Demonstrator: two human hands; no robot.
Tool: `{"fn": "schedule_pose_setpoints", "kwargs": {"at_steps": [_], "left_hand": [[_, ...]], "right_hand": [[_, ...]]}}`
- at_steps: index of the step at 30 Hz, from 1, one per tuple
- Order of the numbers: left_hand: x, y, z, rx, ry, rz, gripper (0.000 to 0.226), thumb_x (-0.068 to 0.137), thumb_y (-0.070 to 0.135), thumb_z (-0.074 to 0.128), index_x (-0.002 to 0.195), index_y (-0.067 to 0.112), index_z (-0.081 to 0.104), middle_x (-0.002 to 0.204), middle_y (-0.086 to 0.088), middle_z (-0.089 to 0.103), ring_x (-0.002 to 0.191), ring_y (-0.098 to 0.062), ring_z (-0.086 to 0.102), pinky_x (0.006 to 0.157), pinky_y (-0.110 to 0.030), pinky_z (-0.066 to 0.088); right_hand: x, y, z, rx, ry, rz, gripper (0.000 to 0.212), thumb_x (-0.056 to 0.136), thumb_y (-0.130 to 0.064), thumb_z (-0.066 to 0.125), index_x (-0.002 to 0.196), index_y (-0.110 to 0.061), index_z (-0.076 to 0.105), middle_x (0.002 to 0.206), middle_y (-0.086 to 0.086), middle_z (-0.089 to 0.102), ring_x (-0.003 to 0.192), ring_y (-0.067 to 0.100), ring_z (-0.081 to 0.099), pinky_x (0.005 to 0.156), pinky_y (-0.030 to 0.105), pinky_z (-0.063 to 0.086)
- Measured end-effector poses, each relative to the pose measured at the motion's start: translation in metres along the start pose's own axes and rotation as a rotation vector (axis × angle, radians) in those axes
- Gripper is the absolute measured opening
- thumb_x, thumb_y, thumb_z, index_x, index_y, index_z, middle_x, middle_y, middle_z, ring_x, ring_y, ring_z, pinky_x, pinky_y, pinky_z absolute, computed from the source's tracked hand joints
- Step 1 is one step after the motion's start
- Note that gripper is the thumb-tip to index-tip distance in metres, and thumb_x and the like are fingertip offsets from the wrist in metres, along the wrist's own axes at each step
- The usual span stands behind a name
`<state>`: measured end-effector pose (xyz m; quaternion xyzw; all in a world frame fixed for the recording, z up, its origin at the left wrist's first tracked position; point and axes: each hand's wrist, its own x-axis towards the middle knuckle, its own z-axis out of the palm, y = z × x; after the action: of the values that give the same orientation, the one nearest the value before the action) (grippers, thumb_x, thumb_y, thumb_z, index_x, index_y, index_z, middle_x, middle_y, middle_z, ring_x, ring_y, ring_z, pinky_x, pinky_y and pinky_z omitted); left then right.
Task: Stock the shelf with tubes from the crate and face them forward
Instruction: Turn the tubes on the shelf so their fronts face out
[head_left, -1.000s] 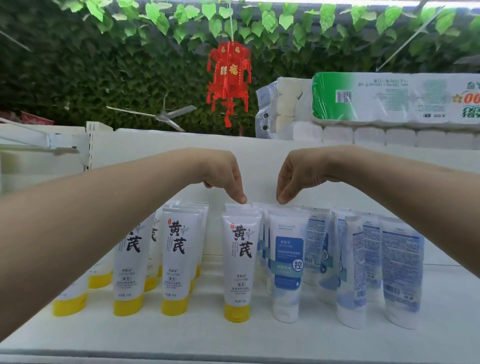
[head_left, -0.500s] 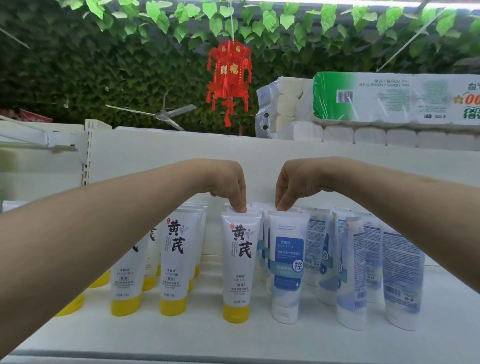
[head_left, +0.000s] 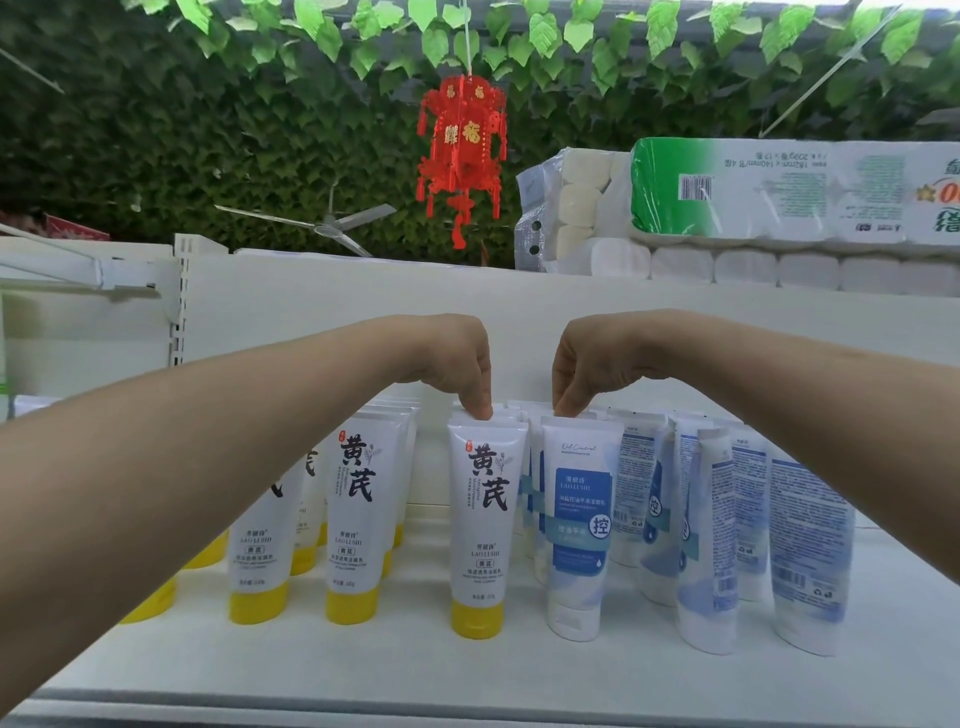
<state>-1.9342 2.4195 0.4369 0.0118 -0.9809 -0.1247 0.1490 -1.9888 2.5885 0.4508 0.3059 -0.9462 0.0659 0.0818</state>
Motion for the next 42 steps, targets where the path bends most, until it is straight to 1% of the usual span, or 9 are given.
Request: {"fn": "schedule_pose_setpoints", "kwargs": {"at_steps": [15, 18, 24, 27, 30, 33, 36, 39, 42], "left_hand": [[0.001, -0.004, -0.001, -0.023, -0.041, -0.013, 0.008, 0.079, 0.021, 0.080, 0.084, 0.015, 0.076, 0.100, 0.000, 0.072, 0.104, -0.022, 0.061, 0.096, -0.038, 0.049], [0.001, -0.005, -0.001, -0.032, -0.046, -0.015, 0.010, 0.079, 0.020, 0.079, 0.087, 0.015, 0.076, 0.101, 0.000, 0.072, 0.105, -0.022, 0.061, 0.098, -0.039, 0.049], [0.002, -0.006, -0.002, -0.037, -0.056, -0.014, 0.011, 0.080, 0.020, 0.079, 0.089, 0.014, 0.077, 0.103, -0.002, 0.073, 0.107, -0.023, 0.061, 0.099, -0.041, 0.049], [0.003, -0.006, -0.002, -0.044, -0.065, -0.013, 0.013, 0.080, 0.021, 0.079, 0.090, 0.015, 0.077, 0.104, -0.002, 0.072, 0.106, -0.023, 0.060, 0.094, -0.038, 0.051], [0.005, -0.007, -0.003, -0.063, -0.079, -0.021, 0.017, 0.078, 0.030, 0.080, 0.087, 0.016, 0.076, 0.105, -0.001, 0.070, 0.099, -0.021, 0.058, 0.079, -0.031, 0.049], [0.009, -0.011, -0.006, -0.106, -0.033, -0.032, 0.020, 0.077, 0.035, 0.080, 0.083, 0.017, 0.075, 0.106, -0.001, 0.070, 0.099, -0.022, 0.058, 0.082, -0.035, 0.049], [0.016, -0.017, -0.007, -0.130, 0.029, -0.040, 0.020, 0.077, 0.034, 0.080, 0.085, 0.016, 0.075, 0.103, -0.001, 0.070, 0.097, -0.023, 0.058, 0.074, -0.032, 0.048], [0.025, -0.023, -0.007, -0.122, 0.058, -0.057, 0.023, 0.075, 0.034, 0.082, 0.088, 0.015, 0.076, 0.103, -0.003, 0.071, 0.103, -0.026, 0.060, 0.084, -0.038, 0.051], [0.032, -0.027, -0.005, -0.107, 0.039, -0.083, 0.024, 0.073, 0.033, 0.084, 0.090, 0.017, 0.077, 0.103, -0.005, 0.071, 0.102, -0.026, 0.060, 0.090, -0.039, 0.050]], "right_hand": [[0.003, -0.003, 0.000, -0.003, -0.019, 0.011, 0.014, 0.083, -0.020, 0.078, 0.095, -0.013, 0.077, 0.090, -0.004, 0.067, 0.109, 0.026, 0.059, 0.104, 0.044, 0.045], [0.004, -0.004, -0.001, -0.012, -0.024, 0.009, 0.013, 0.083, -0.020, 0.077, 0.095, -0.014, 0.076, 0.092, -0.003, 0.067, 0.110, 0.026, 0.059, 0.102, 0.041, 0.046], [0.007, -0.005, -0.003, -0.042, -0.053, 0.012, 0.006, 0.082, -0.022, 0.078, 0.083, -0.019, 0.073, 0.098, -0.001, 0.067, 0.112, 0.027, 0.059, 0.101, 0.041, 0.045], [0.009, -0.005, -0.002, -0.048, -0.058, 0.008, 0.005, 0.083, -0.022, 0.077, 0.083, -0.019, 0.073, 0.097, -0.001, 0.067, 0.114, 0.028, 0.059, 0.103, 0.042, 0.046], [0.011, -0.005, -0.002, -0.054, -0.052, 0.010, 0.006, 0.082, -0.023, 0.078, 0.085, -0.019, 0.075, 0.101, 0.000, 0.069, 0.113, 0.028, 0.059, 0.104, 0.042, 0.046], [0.013, -0.004, -0.003, -0.048, -0.055, 0.014, 0.011, 0.081, -0.023, 0.078, 0.091, -0.018, 0.076, 0.103, -0.001, 0.070, 0.113, 0.027, 0.059, 0.103, 0.040, 0.046], [0.016, -0.002, -0.005, -0.030, -0.032, 0.010, 0.015, 0.080, -0.028, 0.079, 0.093, -0.020, 0.076, 0.105, -0.002, 0.070, 0.111, 0.024, 0.059, 0.099, 0.037, 0.045], [0.020, 0.001, -0.009, 0.022, 0.052, -0.019, 0.018, 0.076, -0.030, 0.083, 0.091, -0.022, 0.078, 0.097, -0.006, 0.072, 0.105, 0.021, 0.061, 0.099, 0.039, 0.048], [0.027, 0.005, -0.009, 0.047, 0.111, -0.041, 0.022, 0.075, -0.029, 0.083, 0.095, -0.021, 0.079, 0.089, -0.008, 0.071, 0.099, 0.017, 0.062, 0.090, 0.031, 0.049]]}}
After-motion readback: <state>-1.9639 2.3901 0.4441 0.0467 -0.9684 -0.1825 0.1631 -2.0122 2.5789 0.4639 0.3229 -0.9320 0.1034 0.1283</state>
